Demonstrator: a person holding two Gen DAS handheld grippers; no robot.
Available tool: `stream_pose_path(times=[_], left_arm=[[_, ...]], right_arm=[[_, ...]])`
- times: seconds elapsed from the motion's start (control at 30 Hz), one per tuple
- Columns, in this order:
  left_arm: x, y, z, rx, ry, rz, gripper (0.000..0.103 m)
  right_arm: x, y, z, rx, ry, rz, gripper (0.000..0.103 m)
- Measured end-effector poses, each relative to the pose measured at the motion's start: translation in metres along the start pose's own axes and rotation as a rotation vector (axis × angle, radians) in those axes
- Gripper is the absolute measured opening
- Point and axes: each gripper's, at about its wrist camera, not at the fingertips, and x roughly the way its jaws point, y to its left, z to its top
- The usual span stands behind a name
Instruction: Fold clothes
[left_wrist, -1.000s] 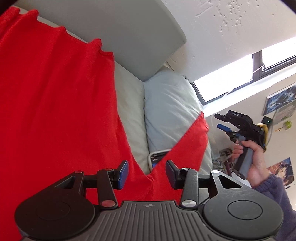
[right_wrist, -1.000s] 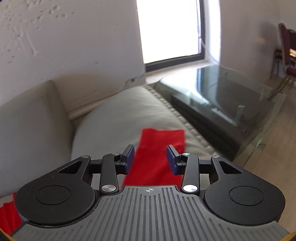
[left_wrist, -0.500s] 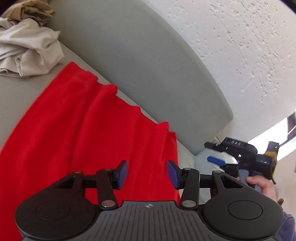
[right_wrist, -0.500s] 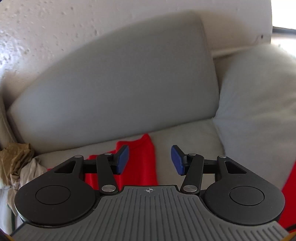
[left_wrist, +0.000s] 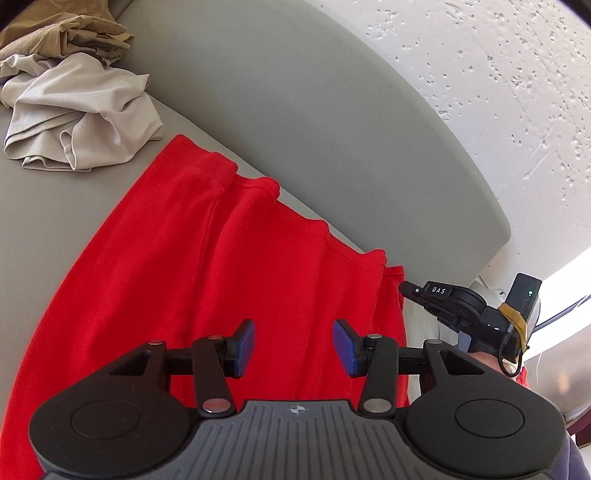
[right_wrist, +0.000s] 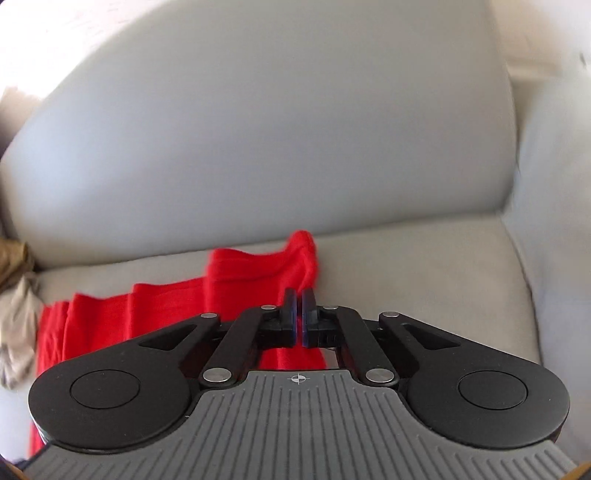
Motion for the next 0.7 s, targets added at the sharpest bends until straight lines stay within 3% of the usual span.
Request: stream_pose_path(times=[0.07,0.13,0.2,0.23,0.27,0.3,0.37,0.5,0.53,0.6,0.7], left_arm=[[-0.001,-0.001,-0.001,0.004,0.002,0.002,0.044],[0.0,-0.003,-0.002,0.01,0.008,0.005,0.044],[0.002,-0.004,-0.004,0.012,0.021,0.006,0.044],[0.003,-0.005,-0.005,0.012,0.027,0.006,0.044],[0.004,-0.005,-0.006,0.012,0.034,0.007,0.044],[0.005,-0.006,-0.006,0.014,0.041,0.004,0.044],[0.007,-0.008,-0.007,0.021,0.051,0.0,0.044],[0.008,-0.01,-0.008,0.035,0.055,0.007,0.044],[0.009,-0.01,-0.008,0.036,0.056,0.007,0.044],[0.01,-0.011,-0.009,0.038,0.061,0.005,0.044],[0.009,-0.012,-0.01,0.044,0.064,0.007,0.044]], right_arm=[[-0.001,0.018,-0.002,-0.087,0.022,0.071,0.002],[0.004,0.033,-0.006,-0.16,0.108,0.126,0.003],[0.001,0.039,-0.009,-0.183,0.116,0.098,0.007],[-0.005,0.033,-0.007,-0.146,0.075,0.071,0.021],[-0.008,0.026,-0.005,-0.104,0.045,0.044,0.044],[-0.006,0.014,-0.002,-0.05,0.046,0.015,0.049],[-0.002,-0.009,0.002,0.059,0.052,-0.037,0.046],[0.013,-0.046,-0.005,0.225,0.072,-0.022,0.037],[0.012,-0.047,-0.006,0.214,0.06,-0.016,0.032],[0.01,-0.046,-0.008,0.186,0.035,-0.002,0.004],[-0.002,-0.027,-0.005,0.062,-0.058,0.009,0.002]])
